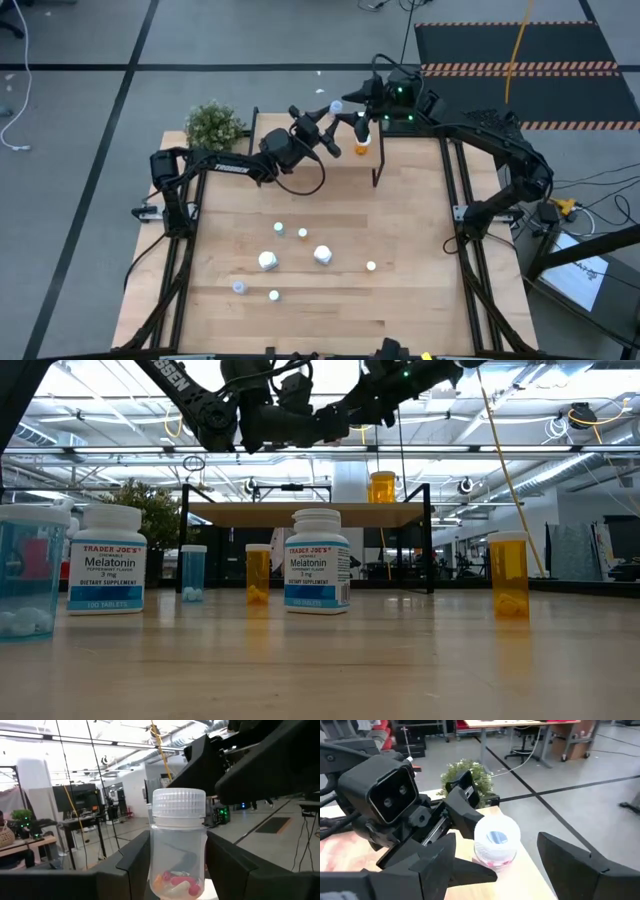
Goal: Pick and place medicine bottles onto shelf by color
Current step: Put the top transparent pill bottle on the shelf
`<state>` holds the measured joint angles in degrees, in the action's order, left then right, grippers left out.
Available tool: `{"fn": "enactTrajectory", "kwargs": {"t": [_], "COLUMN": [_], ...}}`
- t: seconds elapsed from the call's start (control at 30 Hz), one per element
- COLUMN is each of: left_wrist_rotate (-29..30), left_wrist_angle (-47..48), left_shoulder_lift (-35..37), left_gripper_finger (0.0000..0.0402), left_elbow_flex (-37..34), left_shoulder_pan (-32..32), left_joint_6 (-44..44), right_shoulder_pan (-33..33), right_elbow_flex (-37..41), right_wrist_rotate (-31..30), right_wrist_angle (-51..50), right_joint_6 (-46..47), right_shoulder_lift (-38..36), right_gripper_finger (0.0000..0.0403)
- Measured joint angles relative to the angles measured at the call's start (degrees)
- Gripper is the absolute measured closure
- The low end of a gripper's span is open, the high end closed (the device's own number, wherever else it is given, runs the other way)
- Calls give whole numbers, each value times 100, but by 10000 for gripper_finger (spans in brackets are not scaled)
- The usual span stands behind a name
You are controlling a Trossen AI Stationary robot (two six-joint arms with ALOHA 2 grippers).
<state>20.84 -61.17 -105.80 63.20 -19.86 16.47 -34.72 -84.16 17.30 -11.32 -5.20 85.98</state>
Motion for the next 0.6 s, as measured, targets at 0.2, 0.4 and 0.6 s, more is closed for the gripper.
{"fn": "enactTrajectory", "kwargs": {"t": [0.2,0.4,0.6], "left_wrist_rotate": [0,-9,-6], "left_wrist_angle": [35,63,66], "left_shoulder_lift": [0,0,0], "left_gripper_finger": [227,227,227], "left_elbow_flex": [0,0,0], "left_shoulder_pan": [-2,-4,-4], "left_joint_6": [39,36,-75], "right_shoulder_pan": [-16,-19,-19], "right_elbow_flex": [0,0,0], "right_wrist_rotate": [93,80,65], "right_wrist_angle": [36,54,108], "right_joint_6": [-157,-155,-133], "right_shoulder_lift": [15,39,155], "right_gripper_finger": [171,226,246]}}
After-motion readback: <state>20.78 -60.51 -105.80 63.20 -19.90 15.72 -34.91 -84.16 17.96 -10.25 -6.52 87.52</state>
